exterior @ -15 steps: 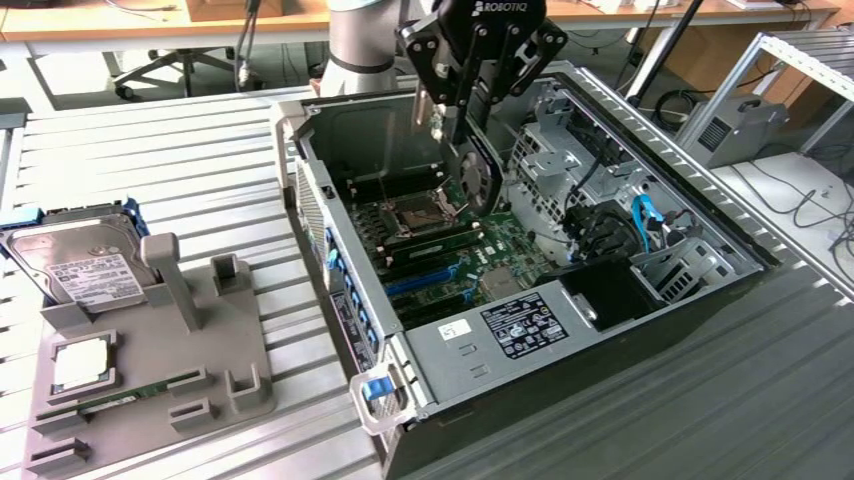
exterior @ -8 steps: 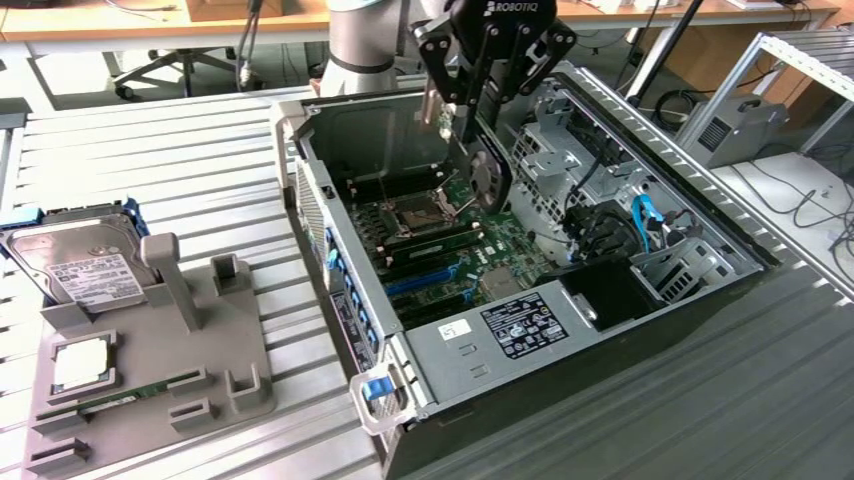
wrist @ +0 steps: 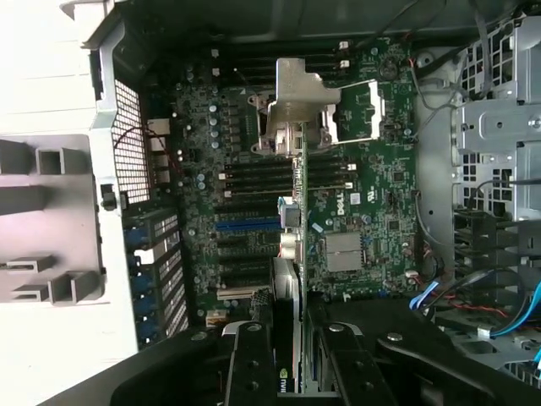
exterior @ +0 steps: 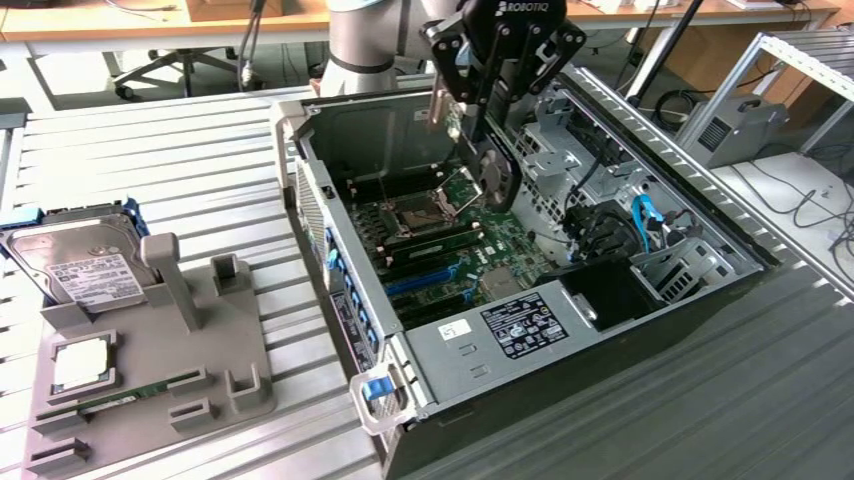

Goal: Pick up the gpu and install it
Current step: 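Pick up the gpu and move the gpu toward the slot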

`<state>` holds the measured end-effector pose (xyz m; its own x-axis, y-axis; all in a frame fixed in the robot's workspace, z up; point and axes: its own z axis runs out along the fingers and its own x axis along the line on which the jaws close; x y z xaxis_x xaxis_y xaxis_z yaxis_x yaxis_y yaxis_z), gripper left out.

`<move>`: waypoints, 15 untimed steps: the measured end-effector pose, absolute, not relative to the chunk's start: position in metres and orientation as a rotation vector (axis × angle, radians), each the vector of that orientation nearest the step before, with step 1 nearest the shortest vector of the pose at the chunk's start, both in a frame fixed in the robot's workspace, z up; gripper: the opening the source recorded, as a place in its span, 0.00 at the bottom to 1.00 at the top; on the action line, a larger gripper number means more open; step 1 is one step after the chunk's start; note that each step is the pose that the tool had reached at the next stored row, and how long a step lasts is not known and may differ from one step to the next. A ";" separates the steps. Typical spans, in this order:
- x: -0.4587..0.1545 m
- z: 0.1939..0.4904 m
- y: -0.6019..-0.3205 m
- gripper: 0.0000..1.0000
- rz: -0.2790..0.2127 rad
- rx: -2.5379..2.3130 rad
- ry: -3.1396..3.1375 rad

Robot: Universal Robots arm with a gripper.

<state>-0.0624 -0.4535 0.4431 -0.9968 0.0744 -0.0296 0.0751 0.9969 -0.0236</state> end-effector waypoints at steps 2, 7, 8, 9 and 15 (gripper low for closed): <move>-0.060 0.443 -0.454 0.26 -0.039 0.116 3.110; -0.052 0.443 -0.453 0.26 -0.043 0.116 3.110; -0.051 0.443 -0.453 0.26 -0.044 0.116 3.110; -0.050 0.443 -0.454 0.26 -0.044 0.117 3.110; -0.042 0.443 -0.454 0.26 -0.047 0.116 3.110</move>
